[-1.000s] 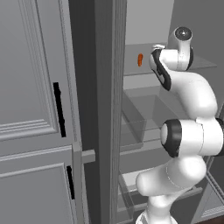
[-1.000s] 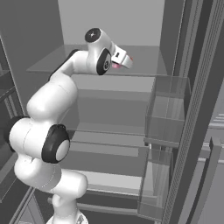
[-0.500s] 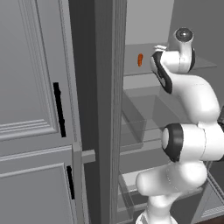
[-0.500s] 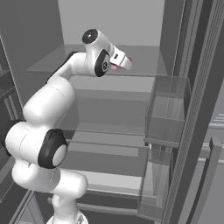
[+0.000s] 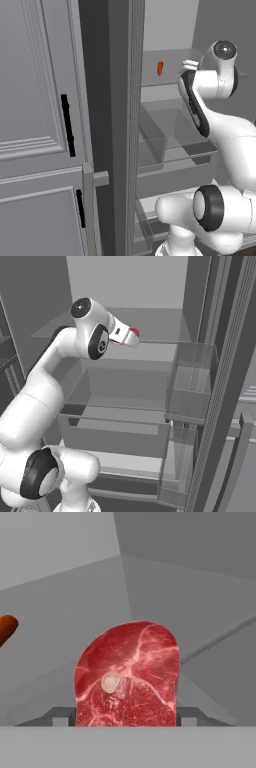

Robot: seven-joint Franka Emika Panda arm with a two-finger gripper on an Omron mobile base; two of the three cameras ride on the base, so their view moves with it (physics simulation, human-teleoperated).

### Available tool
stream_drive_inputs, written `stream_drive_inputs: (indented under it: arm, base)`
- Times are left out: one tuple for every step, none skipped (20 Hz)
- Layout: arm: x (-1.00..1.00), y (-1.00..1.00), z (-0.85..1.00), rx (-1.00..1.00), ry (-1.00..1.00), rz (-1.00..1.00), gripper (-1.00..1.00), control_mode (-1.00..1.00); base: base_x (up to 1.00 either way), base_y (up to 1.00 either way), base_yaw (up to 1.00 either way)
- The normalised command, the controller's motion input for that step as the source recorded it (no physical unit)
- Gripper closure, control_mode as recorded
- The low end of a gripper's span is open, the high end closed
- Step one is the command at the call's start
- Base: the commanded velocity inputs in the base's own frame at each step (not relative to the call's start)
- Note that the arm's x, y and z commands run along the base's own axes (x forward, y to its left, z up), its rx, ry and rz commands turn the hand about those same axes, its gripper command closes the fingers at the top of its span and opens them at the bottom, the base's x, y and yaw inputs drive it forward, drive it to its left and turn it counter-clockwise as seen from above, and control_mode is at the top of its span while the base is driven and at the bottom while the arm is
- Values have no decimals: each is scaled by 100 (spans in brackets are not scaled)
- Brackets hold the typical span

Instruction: Place one carrot and one steak in each tupperware on the nearby counter, to pack two identical lunches.

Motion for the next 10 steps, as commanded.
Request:
stream_drive_inputs:
  arm:
    - [-100,28,16,-3,5,14,100,-100]
    - [-100,30,16,-4,8,19,100,-100]
    - [-100,46,10,-8,11,24,100,-100]
    - [-100,54,7,-11,9,29,100,-100]
    - [-100,61,4,-15,7,35,100,-100]
    - [-100,58,4,-15,6,37,100,-100]
    - [-100,65,10,-18,5,38,100,-100]
    - [-100,61,6,-20,1,39,100,-100]
    - [-100,53,11,-21,0,37,100,-100]
    - [-100,46,7,-21,0,33,100,-100]
  base:
    - [0,0,0]
    - [0,0,0]
    - [0,0,0]
    - [0,0,0]
    - [0,0,0]
    - [0,0,0]
    - [0,0,0]
    - [0,0,0]
    - [0,0,0]
    - [0,0,0]
